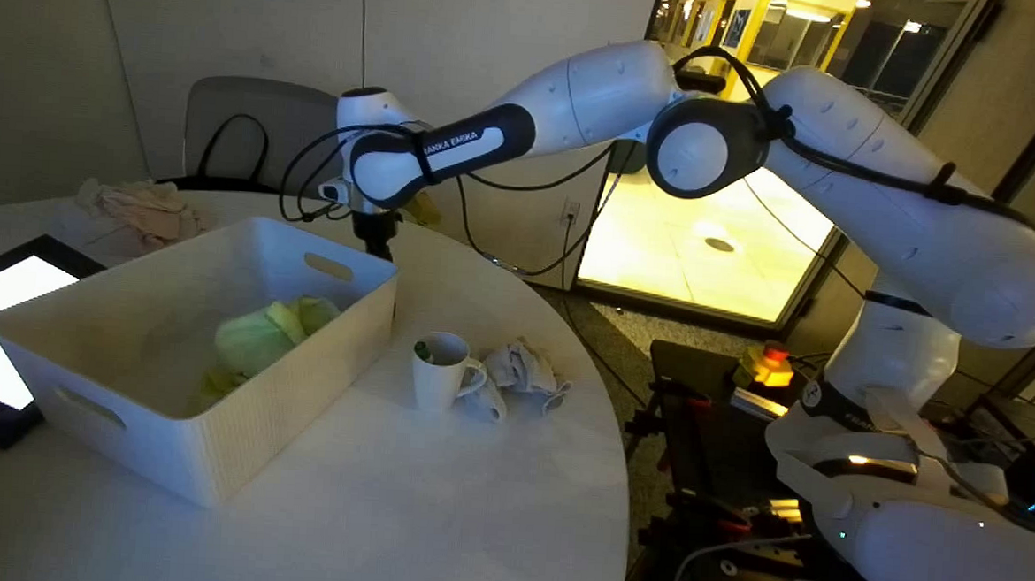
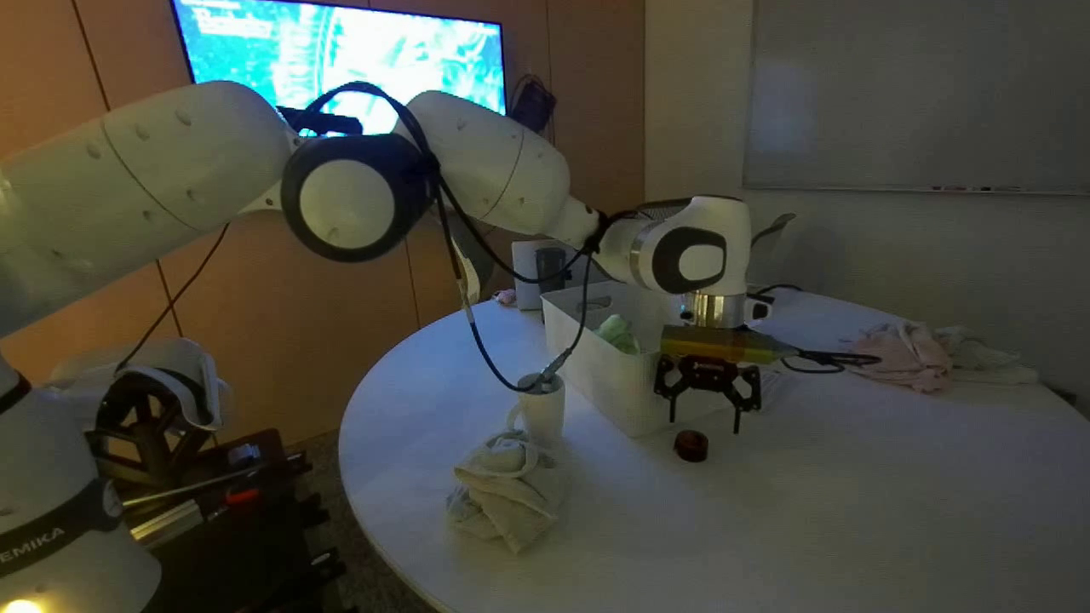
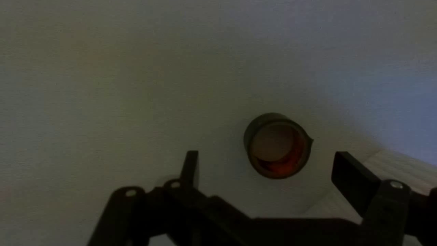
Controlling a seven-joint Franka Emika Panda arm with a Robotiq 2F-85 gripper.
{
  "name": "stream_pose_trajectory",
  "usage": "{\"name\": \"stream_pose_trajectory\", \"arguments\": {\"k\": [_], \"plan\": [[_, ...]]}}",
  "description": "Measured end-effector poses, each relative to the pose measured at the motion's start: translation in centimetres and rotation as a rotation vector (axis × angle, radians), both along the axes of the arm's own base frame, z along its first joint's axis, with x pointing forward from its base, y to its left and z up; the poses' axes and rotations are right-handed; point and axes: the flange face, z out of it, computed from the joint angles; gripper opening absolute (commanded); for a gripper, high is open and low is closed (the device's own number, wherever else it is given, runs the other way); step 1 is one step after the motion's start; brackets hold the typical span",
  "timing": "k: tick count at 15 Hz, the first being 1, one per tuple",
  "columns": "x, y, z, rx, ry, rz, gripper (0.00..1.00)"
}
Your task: Put the cloths in the box and put the markers in the cup
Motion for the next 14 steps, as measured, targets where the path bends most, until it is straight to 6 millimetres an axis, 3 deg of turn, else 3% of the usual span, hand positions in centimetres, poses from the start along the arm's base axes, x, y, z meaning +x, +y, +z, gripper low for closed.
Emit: {"name": "stream_pose_trajectory", "arguments": {"k": [8,14], "plan": [[0.3,0.4,-2.5,-0.018,0.01,-0.036,1.0],[0.8,-1.4,-1.1,-0.032,-0.026,-0.094,1.0]]}}
